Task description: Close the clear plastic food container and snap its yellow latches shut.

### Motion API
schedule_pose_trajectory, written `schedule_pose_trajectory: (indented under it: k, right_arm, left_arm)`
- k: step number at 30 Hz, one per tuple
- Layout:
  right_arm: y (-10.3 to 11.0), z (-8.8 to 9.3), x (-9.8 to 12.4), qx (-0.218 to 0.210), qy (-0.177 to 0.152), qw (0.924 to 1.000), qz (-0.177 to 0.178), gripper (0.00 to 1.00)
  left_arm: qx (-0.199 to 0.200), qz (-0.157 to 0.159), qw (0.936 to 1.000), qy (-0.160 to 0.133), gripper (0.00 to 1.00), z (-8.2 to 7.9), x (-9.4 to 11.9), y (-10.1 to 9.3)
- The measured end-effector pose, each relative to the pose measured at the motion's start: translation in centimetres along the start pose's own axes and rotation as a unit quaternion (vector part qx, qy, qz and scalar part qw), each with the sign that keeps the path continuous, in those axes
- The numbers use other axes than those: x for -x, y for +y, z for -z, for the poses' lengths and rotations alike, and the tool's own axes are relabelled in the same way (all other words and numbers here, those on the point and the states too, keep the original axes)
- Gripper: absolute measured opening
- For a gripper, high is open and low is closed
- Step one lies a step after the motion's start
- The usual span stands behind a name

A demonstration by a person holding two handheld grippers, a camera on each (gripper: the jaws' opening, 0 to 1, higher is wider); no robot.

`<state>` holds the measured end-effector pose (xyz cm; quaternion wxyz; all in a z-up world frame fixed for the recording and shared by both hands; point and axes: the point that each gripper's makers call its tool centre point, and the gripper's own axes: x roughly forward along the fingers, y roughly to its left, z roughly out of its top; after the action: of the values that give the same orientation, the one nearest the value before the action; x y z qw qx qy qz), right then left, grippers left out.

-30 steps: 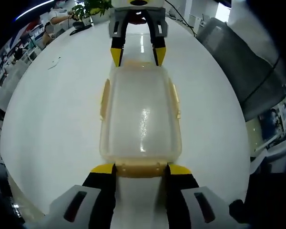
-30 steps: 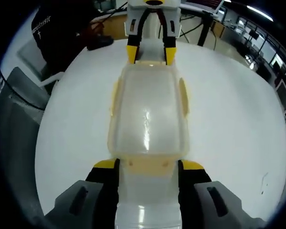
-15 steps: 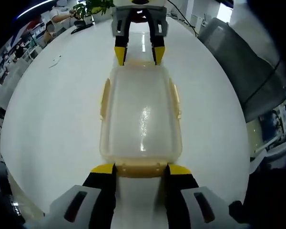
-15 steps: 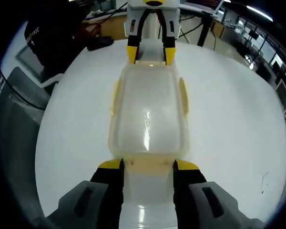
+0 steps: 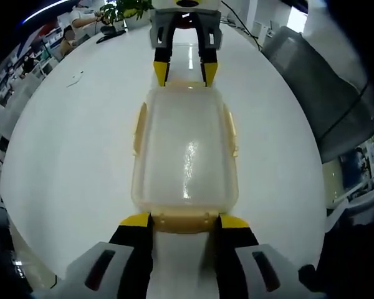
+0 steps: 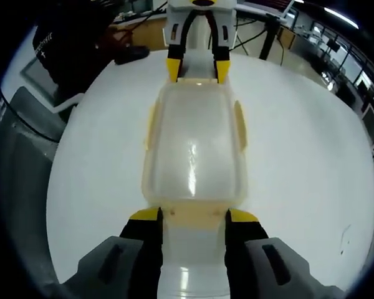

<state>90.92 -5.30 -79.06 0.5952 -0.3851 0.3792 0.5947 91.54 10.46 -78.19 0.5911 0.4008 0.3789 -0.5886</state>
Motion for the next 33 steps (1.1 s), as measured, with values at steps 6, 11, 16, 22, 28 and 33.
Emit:
schedule_pose_trajectory:
  k: [6,11,16,22,28,33]
  right_arm:
    - [0.5,-0.8,1.3,0.003,0.001,1.0000,-0.003,0.35]
    - [0.8,-1.7,2.6,0.005,-0.003,1.0000,-0.002,0.35]
    - [1.5,-2.2,4.1,0.009,-0.005,0.9999,-0.001,0.35]
    - [1.8,-2.6,5.7,0.017,-0.007,0.9998,-0.005,0.35]
    - [1.6,-2.9,8.0,0.023,-0.010,0.9997,-0.004,0.35]
    - [1.6,-2.3,9.8,0.025,-0.007,0.9997,-0.002,0.35]
  left_arm:
    - [0.004,0.005,0.9999,0.009,0.32,-0.2,1.1,-0.4]
    - [0.006,0.004,0.9998,0.017,0.32,-0.5,2.7,-0.6]
    - [0.006,0.002,0.9997,0.023,0.32,-1.3,4.3,-0.8]
    - [0.010,-0.001,0.9995,0.030,0.32,-2.3,6.1,-1.1]
    - [0.011,-0.006,0.9994,0.034,0.32,-3.8,7.7,-1.1]
    - [0.007,-0.012,0.9993,0.035,0.32,-5.5,8.5,-0.9]
